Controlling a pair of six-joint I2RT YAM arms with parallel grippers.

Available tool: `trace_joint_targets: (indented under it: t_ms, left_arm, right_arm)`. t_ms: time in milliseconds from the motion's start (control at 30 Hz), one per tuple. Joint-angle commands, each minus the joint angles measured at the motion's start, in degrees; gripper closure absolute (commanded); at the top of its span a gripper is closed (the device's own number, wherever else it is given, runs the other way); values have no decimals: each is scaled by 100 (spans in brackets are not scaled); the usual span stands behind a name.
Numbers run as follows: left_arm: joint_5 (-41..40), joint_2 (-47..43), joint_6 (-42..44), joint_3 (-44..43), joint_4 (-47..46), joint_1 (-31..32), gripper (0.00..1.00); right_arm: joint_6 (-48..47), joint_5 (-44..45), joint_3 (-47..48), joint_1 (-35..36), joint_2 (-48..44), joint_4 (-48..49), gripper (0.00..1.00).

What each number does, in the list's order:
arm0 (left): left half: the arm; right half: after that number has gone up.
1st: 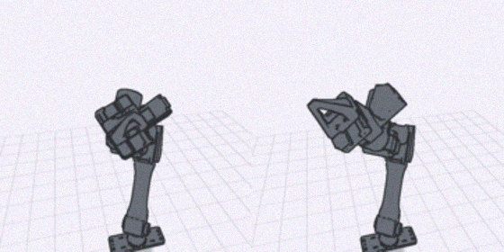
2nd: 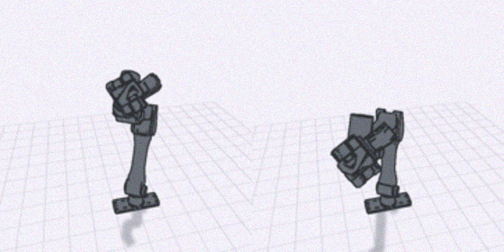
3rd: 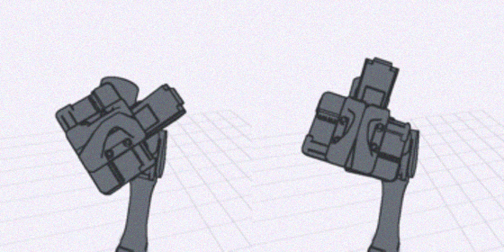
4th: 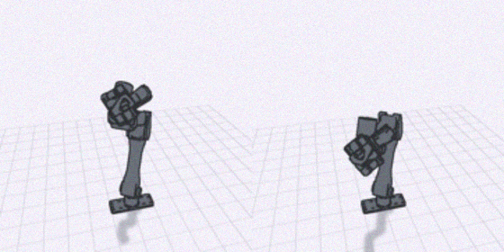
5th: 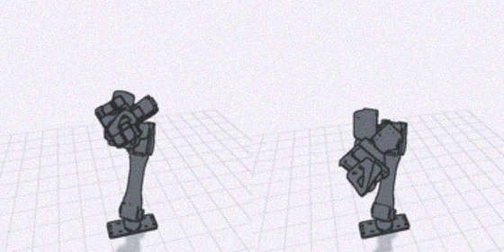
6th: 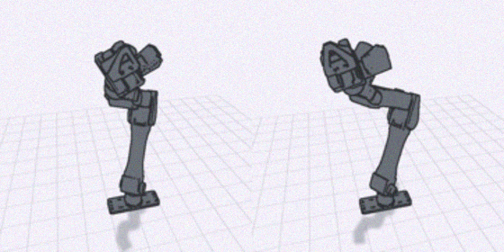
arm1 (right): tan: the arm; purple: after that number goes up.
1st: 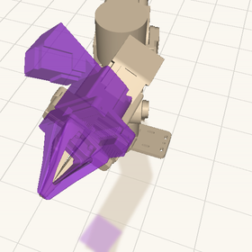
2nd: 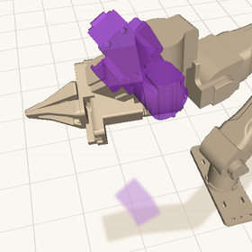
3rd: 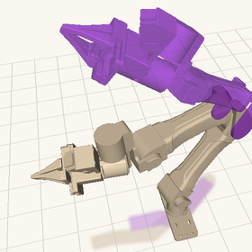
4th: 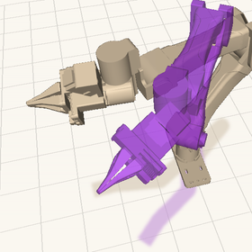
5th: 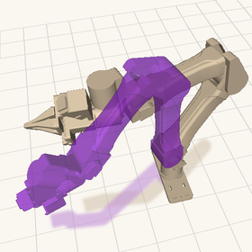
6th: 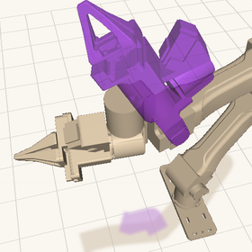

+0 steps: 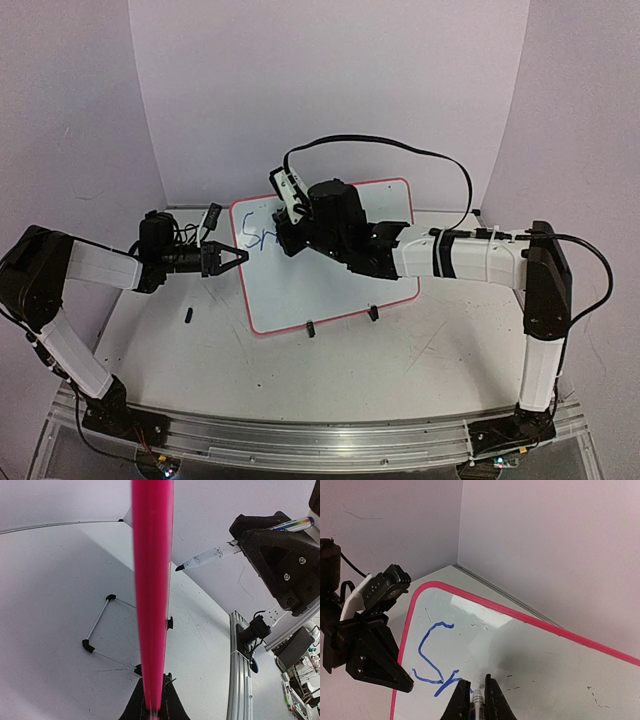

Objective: Write a sentence on the whiteboard

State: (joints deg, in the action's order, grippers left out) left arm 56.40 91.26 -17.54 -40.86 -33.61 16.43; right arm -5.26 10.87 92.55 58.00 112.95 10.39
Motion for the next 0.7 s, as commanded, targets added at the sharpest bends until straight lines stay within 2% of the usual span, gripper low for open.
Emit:
trace_joint_targets:
  t_ms: [0,667]
  left_arm:
    - [-432,41,168,-137,103,-32,100]
    - [-430,28,172,-127,104,-32,100]
  right_arm:
    - [95,-3,-14,-7,50,12,100]
    - [43,217,243,-33,257,-73,100]
